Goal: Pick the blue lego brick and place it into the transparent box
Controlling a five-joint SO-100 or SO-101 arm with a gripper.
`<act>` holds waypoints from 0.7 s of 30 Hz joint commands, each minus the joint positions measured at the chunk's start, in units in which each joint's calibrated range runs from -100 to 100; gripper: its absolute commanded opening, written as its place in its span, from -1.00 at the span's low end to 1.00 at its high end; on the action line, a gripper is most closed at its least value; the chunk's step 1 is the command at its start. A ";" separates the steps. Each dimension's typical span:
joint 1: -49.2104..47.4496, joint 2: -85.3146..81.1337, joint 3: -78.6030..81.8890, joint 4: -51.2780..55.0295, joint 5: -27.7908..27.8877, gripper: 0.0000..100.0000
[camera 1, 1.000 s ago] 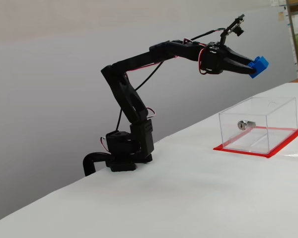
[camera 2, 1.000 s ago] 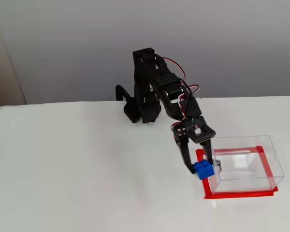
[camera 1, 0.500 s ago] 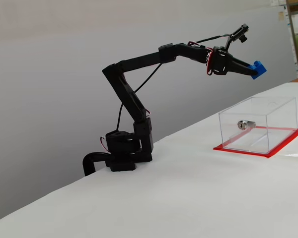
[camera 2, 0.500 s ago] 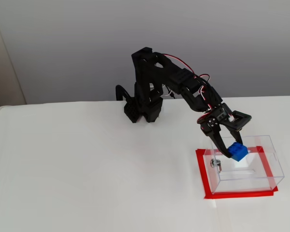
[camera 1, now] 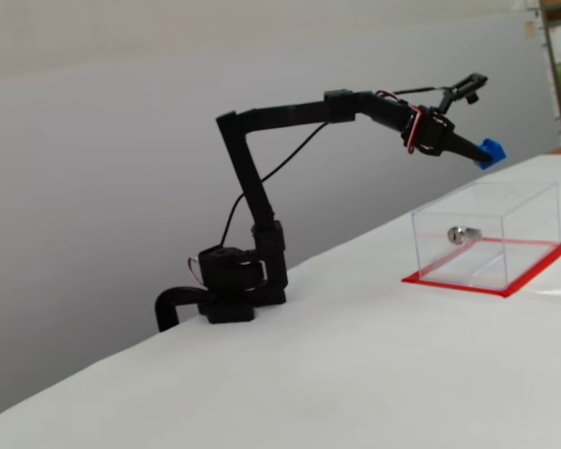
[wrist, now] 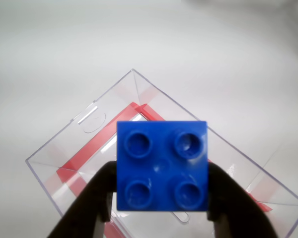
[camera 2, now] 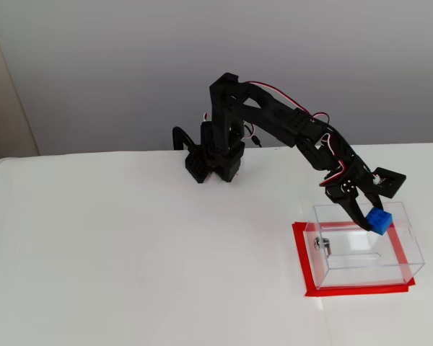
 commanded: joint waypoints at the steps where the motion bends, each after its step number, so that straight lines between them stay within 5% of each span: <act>1: -0.49 1.07 -4.99 -0.50 -0.17 -0.89; 15: -0.71 2.34 -5.89 -0.41 -0.38 -0.88; 21: -0.63 2.34 -5.80 -0.41 -0.17 -0.53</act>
